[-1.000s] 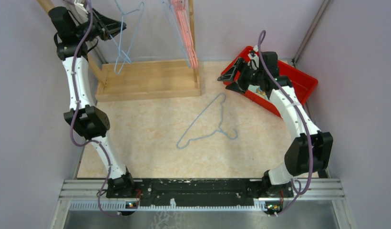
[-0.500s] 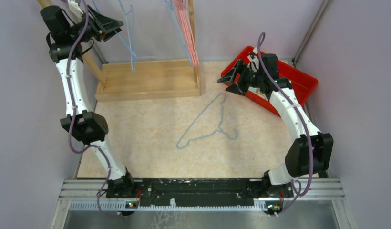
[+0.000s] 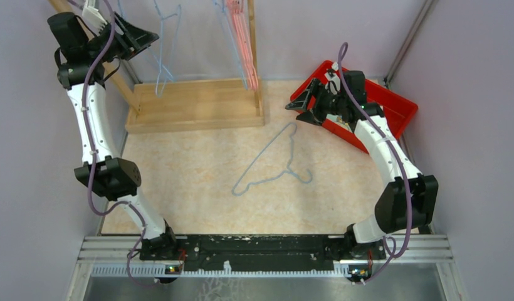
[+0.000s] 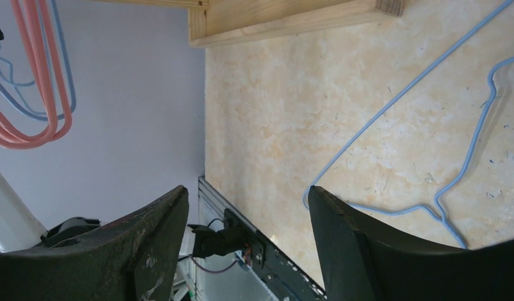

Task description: Organize the hangers

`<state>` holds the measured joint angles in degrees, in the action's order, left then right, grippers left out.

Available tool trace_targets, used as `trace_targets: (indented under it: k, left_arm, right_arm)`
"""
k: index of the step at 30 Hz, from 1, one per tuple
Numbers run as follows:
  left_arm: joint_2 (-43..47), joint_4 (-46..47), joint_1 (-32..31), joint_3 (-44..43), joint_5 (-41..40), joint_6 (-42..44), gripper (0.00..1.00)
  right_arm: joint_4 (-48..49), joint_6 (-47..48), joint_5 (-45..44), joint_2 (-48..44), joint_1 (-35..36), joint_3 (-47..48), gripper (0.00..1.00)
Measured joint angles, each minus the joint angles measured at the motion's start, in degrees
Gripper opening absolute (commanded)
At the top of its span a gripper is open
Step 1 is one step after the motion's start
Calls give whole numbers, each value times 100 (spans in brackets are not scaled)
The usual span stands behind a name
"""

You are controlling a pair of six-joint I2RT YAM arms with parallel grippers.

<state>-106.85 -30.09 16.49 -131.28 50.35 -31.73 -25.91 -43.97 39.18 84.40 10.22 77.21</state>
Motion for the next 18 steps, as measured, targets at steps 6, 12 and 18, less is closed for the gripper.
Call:
trace_targets:
  k: [6, 12, 18]
  left_arm:
    - [92, -348, 2, 289, -291, 409, 73]
    - [92, -511, 2, 319, -551, 640, 78]
    - [122, -564, 2, 317, -831, 798, 78]
  right_arm:
    - [48, 4, 35, 0, 0, -83, 71]
    - [87, 28, 87, 0, 0, -107, 71]
    - [98, 33, 109, -2, 0, -190, 71]
